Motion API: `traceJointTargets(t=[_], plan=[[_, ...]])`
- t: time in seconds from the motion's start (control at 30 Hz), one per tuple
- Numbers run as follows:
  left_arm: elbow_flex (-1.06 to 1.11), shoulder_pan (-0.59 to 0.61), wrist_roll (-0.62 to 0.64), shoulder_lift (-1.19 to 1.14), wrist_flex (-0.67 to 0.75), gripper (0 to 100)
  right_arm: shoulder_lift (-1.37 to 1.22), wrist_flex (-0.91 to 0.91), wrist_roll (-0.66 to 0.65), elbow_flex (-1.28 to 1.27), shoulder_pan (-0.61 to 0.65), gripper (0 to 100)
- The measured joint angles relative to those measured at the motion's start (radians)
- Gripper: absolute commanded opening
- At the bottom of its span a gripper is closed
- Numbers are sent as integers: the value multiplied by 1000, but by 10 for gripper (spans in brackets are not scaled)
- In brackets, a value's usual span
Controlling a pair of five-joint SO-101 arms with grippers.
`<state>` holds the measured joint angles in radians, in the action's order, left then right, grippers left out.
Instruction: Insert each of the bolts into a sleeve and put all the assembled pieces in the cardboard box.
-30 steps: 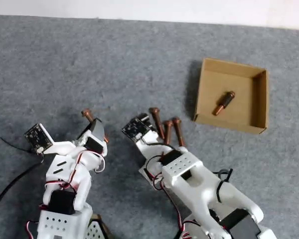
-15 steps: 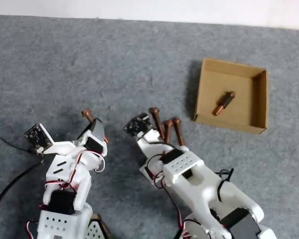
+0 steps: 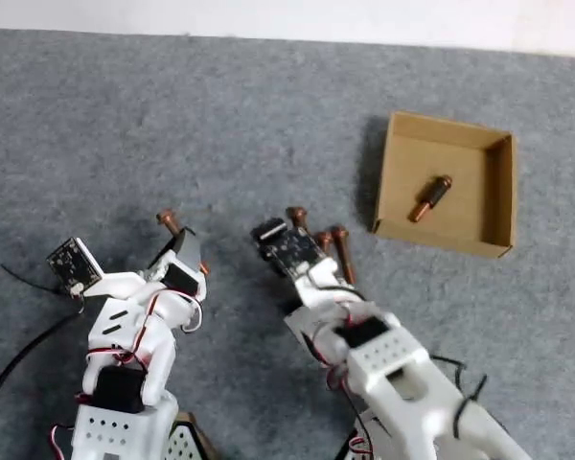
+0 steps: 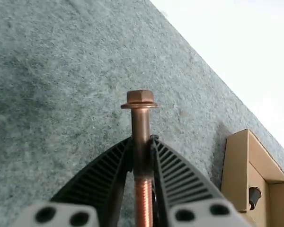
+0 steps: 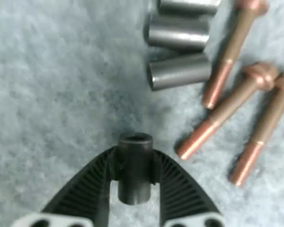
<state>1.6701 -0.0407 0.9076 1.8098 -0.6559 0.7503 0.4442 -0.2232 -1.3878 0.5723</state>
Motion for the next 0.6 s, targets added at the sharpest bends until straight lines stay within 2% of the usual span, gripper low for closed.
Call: traceJointTargets(t=[0.27, 0.4, 0.6], plan=[[0, 0, 0, 0, 0, 4, 333, -233, 0, -256, 0, 5], [2, 0, 0, 0, 0, 4, 488, -350, 3, -281, 0, 5], [2, 0, 0, 0, 0, 4, 646, -313, 3, -288, 0, 5]])
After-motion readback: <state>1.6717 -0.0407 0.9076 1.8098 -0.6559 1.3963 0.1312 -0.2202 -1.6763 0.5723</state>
